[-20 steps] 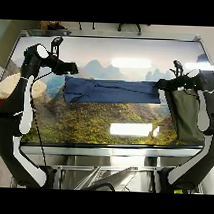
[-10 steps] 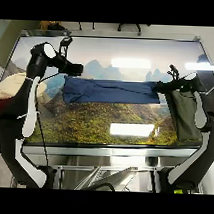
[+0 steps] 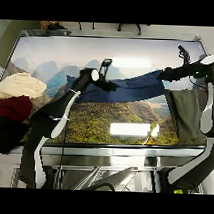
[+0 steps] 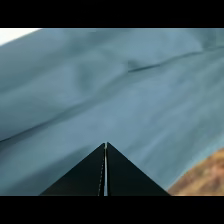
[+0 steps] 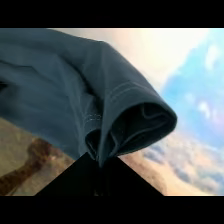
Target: Fold the shirts.
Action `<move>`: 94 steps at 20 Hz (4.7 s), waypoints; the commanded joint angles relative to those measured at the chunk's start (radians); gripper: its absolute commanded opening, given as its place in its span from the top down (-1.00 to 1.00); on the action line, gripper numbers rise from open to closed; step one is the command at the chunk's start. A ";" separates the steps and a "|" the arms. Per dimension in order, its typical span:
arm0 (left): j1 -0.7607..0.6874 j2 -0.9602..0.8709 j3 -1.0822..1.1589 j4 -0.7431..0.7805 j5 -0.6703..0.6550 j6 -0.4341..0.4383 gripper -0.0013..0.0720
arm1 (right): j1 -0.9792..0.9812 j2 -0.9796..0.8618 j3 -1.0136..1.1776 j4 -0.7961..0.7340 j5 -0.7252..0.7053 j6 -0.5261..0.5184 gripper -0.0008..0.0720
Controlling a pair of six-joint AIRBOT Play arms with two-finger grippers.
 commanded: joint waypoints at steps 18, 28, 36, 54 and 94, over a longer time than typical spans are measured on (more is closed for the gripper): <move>0.366 0.553 0.061 -0.349 -0.380 0.073 0.91 | 0.402 0.061 0.045 0.222 -0.254 0.059 0.93; 0.679 0.981 -0.216 -0.382 -0.342 0.197 0.91 | 0.939 -0.298 0.046 0.428 -1.045 -0.145 -0.19; 0.674 1.006 -0.399 -0.389 -0.281 0.208 0.91 | 0.756 -0.107 0.046 0.368 -0.705 -0.262 -0.37; 0.674 1.006 -0.398 -0.389 -0.293 0.216 0.91 | 0.352 -0.319 0.043 0.012 -0.212 0.214 -0.80; 0.674 1.006 -0.399 -0.389 -0.290 0.214 0.91 | -0.166 0.201 0.079 -0.383 -0.589 1.162 0.93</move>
